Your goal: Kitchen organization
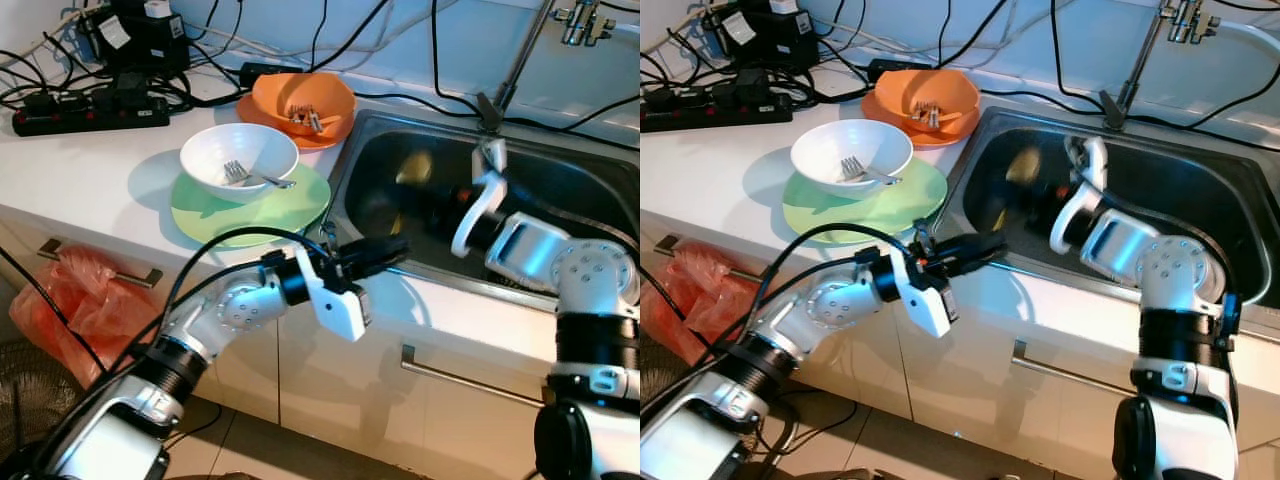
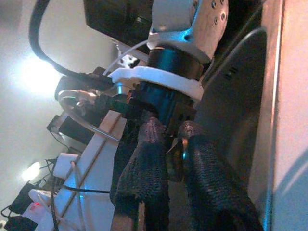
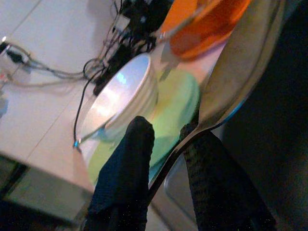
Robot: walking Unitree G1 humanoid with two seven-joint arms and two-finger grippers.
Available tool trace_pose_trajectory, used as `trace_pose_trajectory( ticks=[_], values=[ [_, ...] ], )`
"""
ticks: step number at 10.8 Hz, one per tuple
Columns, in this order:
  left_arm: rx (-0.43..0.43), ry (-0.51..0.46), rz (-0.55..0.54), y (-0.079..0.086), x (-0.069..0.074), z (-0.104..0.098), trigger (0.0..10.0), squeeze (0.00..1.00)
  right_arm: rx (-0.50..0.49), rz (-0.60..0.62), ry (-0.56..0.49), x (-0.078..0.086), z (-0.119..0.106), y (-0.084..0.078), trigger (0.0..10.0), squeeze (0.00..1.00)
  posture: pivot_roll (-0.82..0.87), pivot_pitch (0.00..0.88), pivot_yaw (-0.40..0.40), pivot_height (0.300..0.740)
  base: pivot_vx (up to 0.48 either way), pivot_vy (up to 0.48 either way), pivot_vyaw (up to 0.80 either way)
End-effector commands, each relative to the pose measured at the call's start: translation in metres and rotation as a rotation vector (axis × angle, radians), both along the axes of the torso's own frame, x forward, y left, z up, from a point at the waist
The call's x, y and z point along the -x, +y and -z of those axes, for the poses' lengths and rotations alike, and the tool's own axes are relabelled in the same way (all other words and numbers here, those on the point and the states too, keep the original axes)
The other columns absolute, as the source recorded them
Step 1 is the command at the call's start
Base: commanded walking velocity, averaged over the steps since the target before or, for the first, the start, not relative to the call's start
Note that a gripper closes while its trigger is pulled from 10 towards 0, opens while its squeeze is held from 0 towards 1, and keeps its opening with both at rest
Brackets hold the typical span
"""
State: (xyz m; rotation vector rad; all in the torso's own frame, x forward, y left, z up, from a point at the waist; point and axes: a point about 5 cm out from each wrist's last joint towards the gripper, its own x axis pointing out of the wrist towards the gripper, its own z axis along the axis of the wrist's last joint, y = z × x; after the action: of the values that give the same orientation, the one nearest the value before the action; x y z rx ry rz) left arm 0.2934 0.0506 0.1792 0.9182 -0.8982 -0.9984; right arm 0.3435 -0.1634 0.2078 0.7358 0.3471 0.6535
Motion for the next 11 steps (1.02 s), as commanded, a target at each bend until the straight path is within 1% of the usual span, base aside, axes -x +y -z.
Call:
trace_pose_trajectory(
  ticks=[1, 2, 3, 5, 6, 7, 8, 9, 10, 11],
  values=[
    [0.165, -0.069, 0.01, 0.003, 0.0, -0.031, 10.0, 1.0, 0.08, 0.091, 0.084, 0.0, 0.017, -0.015, 0.0, 0.0, 0.06, 0.047, -0.067, 0.74, 0.0, 0.0, 0.0],
    [0.169, -0.07, 0.011, 0.002, 0.0, -0.032, 10.0, 1.0, 0.08, 0.095, 0.083, 0.0, 0.017, -0.015, 0.0, 0.0, 0.06, 0.053, -0.068, 0.74, 0.0, 0.0, 0.0],
    [0.182, -0.071, 0.012, 0.001, 0.001, -0.034, 10.0, 1.0, 0.085, 0.125, 0.084, -0.002, 0.017, -0.017, 0.0, 0.0, 0.06, 0.054, -0.07, 0.74, 0.0, 0.0, 0.0],
    [0.222, -0.045, 0.002, 0.001, 0.0, -0.038, 10.0, 1.0, 0.093, 0.177, 0.082, -0.005, 0.018, -0.02, 0.0, 0.0, 0.06, 0.055, -0.069, 0.74, 0.0, 0.0, 0.0],
    [0.289, 0.031, -0.043, 0.003, -0.004, -0.043, 10.0, 1.0, 0.174, 0.272, 0.068, -0.011, 0.023, -0.03, 0.0, 0.0, 0.06, 0.056, -0.064, 0.74, 0.0, 0.0, 0.0],
    [0.389, 0.175, -0.123, 0.009, -0.015, -0.043, 10.0, 1.0, 0.297, 0.343, 0.032, -0.014, 0.028, -0.039, 0.0, 0.0, 0.07, 0.057, -0.064, 0.74, 0.0, 0.0, 0.0],
    [0.474, 0.297, -0.187, 0.015, -0.023, -0.039, 10.0, 1.0, 0.355, 0.377, 0.016, -0.016, 0.03, -0.043, 0.0, 0.0, 0.07, 0.06, -0.063, 0.74, 0.0, 0.0, 0.0],
    [0.575, 0.432, -0.279, 0.031, -0.035, -0.033, 10.0, 1.0, 0.53, 0.444, -0.046, -0.021, 0.031, -0.055, 0.0, 0.0, 0.08, 0.061, -0.063, 0.74, 0.0, 0.0, 0.0],
    [0.643, 0.505, -0.336, 0.042, -0.039, -0.031, 10.0, 1.0, 0.661, 0.485, -0.099, -0.026, 0.031, -0.065, 0.0, 0.0, 0.08, 0.062, -0.064, 0.74, 0.0, 0.0, 0.0],
    [0.668, 0.521, -0.36, 0.048, -0.039, -0.032, 10.0, 1.0, 0.685, 0.506, -0.119, -0.029, 0.03, -0.068, 0.0, 0.0, 0.09, 0.063, -0.068, 0.74, 0.0, 0.0, 0.0]
  ],
)
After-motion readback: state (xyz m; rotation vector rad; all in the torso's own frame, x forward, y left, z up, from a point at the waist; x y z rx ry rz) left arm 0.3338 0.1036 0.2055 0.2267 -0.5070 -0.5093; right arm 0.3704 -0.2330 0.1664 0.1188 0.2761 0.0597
